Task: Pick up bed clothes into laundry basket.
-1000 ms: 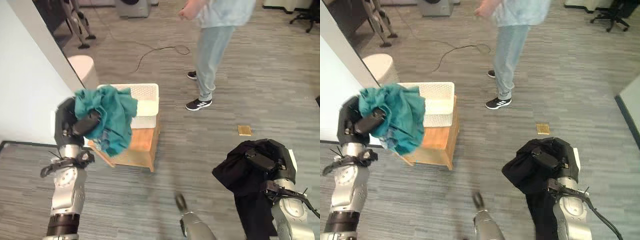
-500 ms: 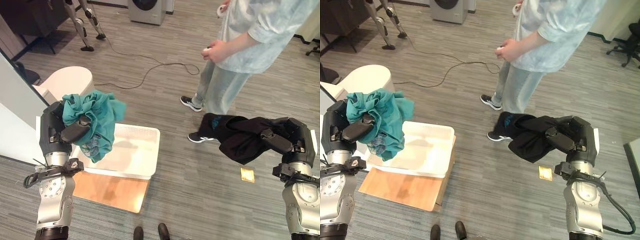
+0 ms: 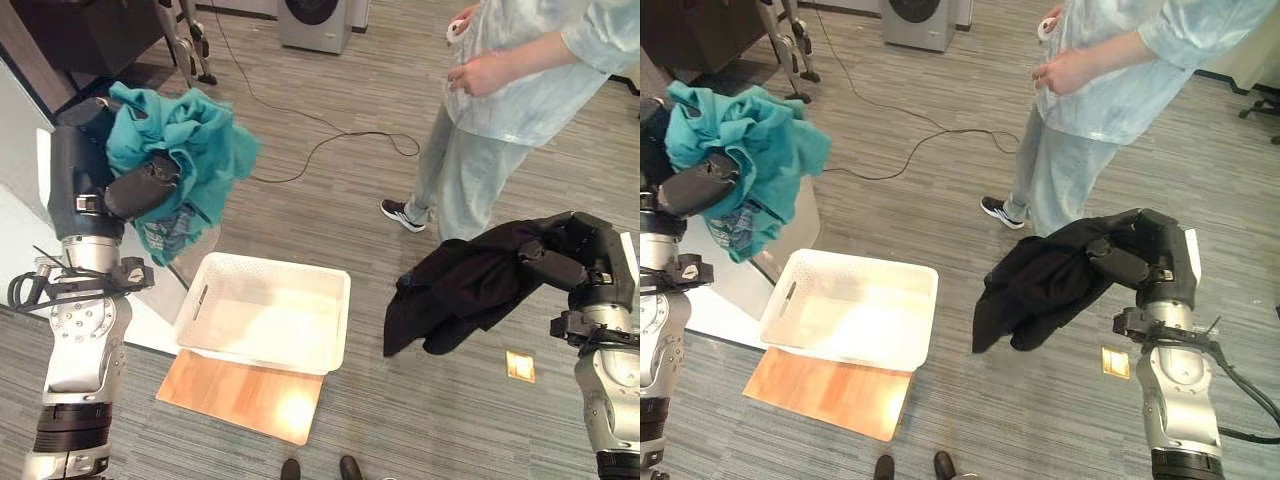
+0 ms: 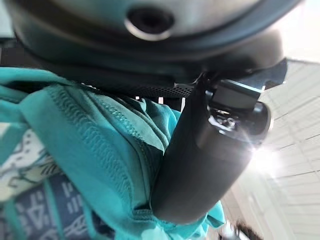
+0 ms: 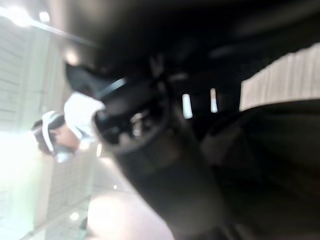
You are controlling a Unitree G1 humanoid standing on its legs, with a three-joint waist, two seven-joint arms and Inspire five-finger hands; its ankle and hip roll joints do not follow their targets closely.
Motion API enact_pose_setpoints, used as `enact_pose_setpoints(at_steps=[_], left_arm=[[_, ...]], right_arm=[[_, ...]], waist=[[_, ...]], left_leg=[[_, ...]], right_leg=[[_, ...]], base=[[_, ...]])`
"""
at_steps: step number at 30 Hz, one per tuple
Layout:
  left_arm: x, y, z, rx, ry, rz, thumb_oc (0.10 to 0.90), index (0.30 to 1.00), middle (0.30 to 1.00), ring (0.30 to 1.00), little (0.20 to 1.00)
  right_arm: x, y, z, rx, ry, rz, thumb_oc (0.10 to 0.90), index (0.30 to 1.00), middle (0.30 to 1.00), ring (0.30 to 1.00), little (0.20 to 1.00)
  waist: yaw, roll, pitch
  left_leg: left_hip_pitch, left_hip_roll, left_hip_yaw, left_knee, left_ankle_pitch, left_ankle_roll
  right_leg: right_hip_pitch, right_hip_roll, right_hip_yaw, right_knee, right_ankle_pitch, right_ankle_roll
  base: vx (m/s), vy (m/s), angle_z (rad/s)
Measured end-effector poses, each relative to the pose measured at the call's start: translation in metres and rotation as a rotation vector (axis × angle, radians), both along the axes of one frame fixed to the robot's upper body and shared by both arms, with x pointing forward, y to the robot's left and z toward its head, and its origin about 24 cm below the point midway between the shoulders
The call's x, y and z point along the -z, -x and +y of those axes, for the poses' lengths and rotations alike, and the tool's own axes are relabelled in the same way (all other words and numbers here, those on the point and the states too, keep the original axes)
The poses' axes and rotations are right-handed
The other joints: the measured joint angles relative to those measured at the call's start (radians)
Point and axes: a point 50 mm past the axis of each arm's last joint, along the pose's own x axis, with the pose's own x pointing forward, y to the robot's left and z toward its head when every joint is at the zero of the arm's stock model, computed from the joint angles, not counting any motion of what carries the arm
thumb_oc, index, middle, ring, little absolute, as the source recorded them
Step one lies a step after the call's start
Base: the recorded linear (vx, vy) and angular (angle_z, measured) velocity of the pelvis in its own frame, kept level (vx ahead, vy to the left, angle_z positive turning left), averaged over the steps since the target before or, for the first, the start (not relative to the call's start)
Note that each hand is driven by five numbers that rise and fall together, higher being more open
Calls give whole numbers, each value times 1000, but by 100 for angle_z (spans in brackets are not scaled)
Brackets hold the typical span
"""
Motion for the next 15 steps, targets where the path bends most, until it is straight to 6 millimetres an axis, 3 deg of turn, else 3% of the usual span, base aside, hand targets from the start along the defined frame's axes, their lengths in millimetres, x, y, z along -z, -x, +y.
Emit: enact_pose_setpoints(at_steps=[4, 9, 15], left_arm=[[16, -6, -3, 38, -30, 93, 400, 300, 300, 300, 300], [17, -6, -3, 38, -29, 96, 400, 300, 300, 300, 300], [28, -2, -1, 41, -34, 141, 400, 300, 300, 300, 300]], right_arm=[[0, -1, 2, -8, 1, 1, 400, 300, 300, 300, 300], [1, -1, 1, -2, 0, 2, 400, 300, 300, 300, 300], [4, 4, -2, 13, -1, 17, 400, 300, 300, 300, 300]], waist=[[-10, -1, 1], [-23, -2, 1], [-31, -2, 1]], left_leg=[[-14, 1, 14, 0, -1, 2], [-28, 5, 22, -1, -13, 22], [-41, 5, 27, -4, -13, 20]], right_leg=[[-20, 2, 1, 0, 0, 0], [-37, 8, -1, -1, -5, -7], [-53, 9, 1, -1, 0, -15]], base=[[-9, 25, -11], [-4, 23, -8], [-7, 21, -2]])
